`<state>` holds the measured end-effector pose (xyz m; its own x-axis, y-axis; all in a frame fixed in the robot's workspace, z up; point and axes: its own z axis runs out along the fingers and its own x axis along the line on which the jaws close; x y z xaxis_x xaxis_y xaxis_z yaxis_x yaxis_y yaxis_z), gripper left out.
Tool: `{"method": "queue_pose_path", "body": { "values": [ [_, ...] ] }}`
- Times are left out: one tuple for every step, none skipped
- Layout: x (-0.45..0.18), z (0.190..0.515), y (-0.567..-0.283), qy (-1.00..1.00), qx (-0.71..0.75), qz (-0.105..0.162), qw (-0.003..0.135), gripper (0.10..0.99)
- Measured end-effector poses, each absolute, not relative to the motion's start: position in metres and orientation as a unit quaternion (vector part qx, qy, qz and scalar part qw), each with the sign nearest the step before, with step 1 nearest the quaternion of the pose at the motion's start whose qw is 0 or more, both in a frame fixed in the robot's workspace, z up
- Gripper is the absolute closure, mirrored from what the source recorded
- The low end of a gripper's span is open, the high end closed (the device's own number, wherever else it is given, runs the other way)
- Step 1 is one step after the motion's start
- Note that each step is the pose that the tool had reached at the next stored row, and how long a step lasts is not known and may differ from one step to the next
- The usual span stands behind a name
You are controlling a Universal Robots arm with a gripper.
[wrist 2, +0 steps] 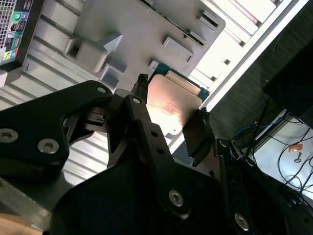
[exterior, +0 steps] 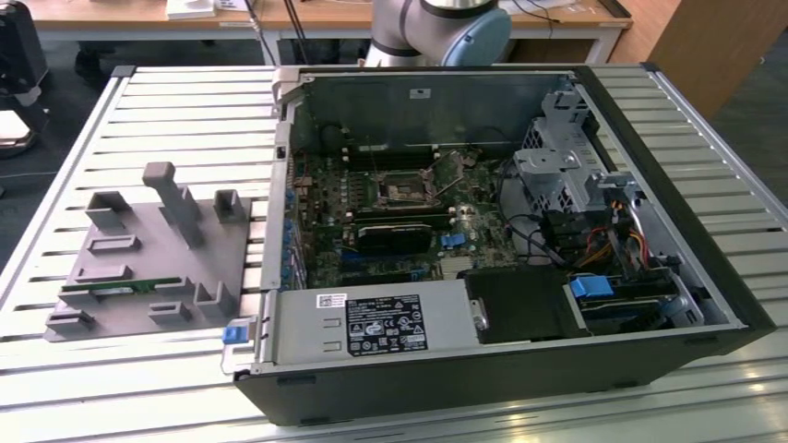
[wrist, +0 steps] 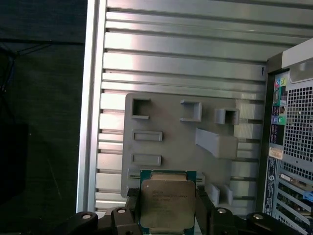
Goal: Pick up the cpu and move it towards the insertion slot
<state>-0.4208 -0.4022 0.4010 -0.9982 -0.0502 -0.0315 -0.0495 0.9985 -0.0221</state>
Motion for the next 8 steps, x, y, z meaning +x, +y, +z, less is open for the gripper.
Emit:
{"method": "queue_pose_path", "body": {
  "values": [
    [-0.4199,0.401,-0.4022,1.0,-0.025,-0.011,0.016,0.545],
    [-0.4191,0.401,-0.4022,1.0,-0.025,-0.011,0.016,0.545],
    [-0.4185,0.401,-0.4022,1.0,-0.025,-0.011,0.016,0.545],
    [-0.4178,0.401,-0.4022,1.0,-0.025,-0.011,0.016,0.545],
    [-0.4173,0.401,-0.4022,1.0,-0.025,-0.011,0.016,0.545],
    [-0.4168,0.4011,-0.4021,1.0,-0.025,-0.011,0.016,0.545],
    [-0.4163,0.401,-0.4022,1.0,-0.025,-0.011,0.016,0.545],
    [-0.4159,0.401,-0.4022,1.0,-0.025,-0.011,0.016,0.545]
  ]
}}
